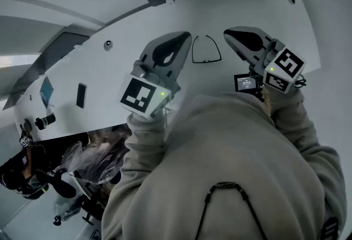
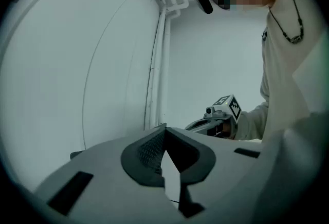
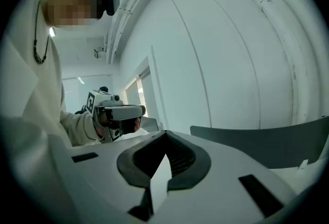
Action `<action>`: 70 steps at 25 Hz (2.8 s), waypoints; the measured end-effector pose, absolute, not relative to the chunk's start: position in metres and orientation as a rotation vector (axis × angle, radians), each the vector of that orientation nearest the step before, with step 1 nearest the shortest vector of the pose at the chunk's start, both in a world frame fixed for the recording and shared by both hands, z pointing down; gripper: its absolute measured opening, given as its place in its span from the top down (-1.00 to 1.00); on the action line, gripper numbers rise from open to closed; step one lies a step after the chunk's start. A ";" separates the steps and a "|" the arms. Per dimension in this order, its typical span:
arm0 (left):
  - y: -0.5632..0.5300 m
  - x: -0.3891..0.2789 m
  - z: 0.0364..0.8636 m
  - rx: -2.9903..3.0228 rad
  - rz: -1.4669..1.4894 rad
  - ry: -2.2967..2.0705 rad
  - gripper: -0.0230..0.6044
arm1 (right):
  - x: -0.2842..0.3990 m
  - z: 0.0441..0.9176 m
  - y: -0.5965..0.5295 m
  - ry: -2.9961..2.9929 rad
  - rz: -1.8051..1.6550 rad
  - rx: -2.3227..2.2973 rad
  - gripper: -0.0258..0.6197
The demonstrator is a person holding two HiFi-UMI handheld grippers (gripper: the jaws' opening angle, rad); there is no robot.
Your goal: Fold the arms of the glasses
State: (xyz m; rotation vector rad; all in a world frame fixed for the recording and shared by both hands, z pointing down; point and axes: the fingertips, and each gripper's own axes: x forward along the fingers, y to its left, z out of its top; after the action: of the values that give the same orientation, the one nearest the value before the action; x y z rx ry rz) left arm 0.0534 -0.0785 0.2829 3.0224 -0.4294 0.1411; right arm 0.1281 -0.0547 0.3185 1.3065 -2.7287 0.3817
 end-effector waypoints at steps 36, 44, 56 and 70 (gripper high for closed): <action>-0.068 0.033 0.311 2.963 0.111 -0.510 0.91 | 0.121 0.372 -0.062 -2.657 0.539 1.213 0.86; -0.071 0.023 0.302 2.943 0.054 -0.555 0.91 | 0.112 0.366 -0.062 -2.686 0.516 1.170 0.86; -0.067 0.010 0.316 2.916 0.078 -0.602 0.91 | 0.101 0.391 -0.051 -2.616 0.498 1.028 0.86; -0.062 -0.024 0.332 2.857 0.139 -0.738 0.91 | 0.086 0.470 -0.038 -2.371 0.394 0.754 0.85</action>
State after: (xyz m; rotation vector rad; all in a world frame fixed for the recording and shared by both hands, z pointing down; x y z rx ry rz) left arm -0.0241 -0.0618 0.3323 2.8568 -0.7383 0.1386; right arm 0.0858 -0.0376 0.4701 0.7537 -2.3710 0.3936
